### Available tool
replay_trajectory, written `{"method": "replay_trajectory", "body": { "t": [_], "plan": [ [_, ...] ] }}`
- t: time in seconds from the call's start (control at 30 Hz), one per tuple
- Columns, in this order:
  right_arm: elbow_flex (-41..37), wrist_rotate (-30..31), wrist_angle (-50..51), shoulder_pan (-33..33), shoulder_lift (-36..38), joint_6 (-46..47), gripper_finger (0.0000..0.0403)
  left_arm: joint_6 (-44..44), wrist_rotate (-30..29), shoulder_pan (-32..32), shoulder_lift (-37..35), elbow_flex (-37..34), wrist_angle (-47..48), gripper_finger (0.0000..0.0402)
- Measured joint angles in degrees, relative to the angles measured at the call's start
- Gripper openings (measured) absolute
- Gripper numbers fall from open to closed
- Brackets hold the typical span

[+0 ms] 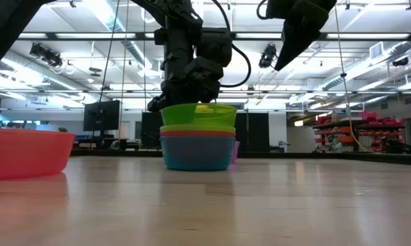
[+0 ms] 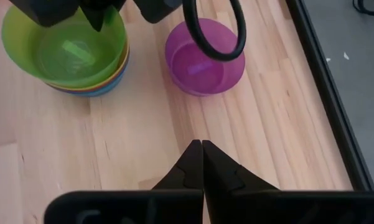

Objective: Nest bowls inside each other
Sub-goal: Stack the green bowl on top of the yellow bowl, then stack the purple bowl on top of the green bowl

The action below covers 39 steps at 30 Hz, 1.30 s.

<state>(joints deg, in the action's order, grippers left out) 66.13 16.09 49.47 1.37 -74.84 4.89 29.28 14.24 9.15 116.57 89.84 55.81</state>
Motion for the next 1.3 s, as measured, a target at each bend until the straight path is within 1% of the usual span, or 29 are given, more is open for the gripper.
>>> {"method": "replay_trajectory", "body": {
  "t": [0.23,0.57,0.67,0.9,1.07,1.13,1.3],
  "plan": [
    [0.0,-0.1,0.1,0.0,-0.2,-0.1,0.0004,-0.6,0.0,0.1,0.0,0.0,0.3,0.0119],
    [0.0,-0.1,0.0,0.0,-0.2,-0.1,0.0005,-1.7,0.7,0.8,-0.1,0.3,1.1,0.013],
    [0.0,-0.1,-0.1,0.0,-0.2,-0.1,0.0005,-2.6,0.6,0.9,-0.1,1.8,1.4,0.013],
    [0.0,-1.0,-0.1,0.0,-0.2,-0.1,0.0005,-4.5,0.6,1.0,-0.1,8.0,4.4,0.0129],
    [0.0,-1.2,-0.1,0.0,-0.2,-0.1,0.0005,-4.9,0.4,1.3,-0.1,8.8,4.9,0.0138],
    [0.0,-1.2,-0.1,0.0,-0.2,-0.1,0.0005,-6.0,-0.5,1.8,-0.1,8.8,6.1,0.014],
    [0.0,-1.3,-0.4,0.0,-0.2,-0.1,0.0005,-8.0,-6.9,4.6,-0.8,8.8,11.4,0.014]
  ]
}}
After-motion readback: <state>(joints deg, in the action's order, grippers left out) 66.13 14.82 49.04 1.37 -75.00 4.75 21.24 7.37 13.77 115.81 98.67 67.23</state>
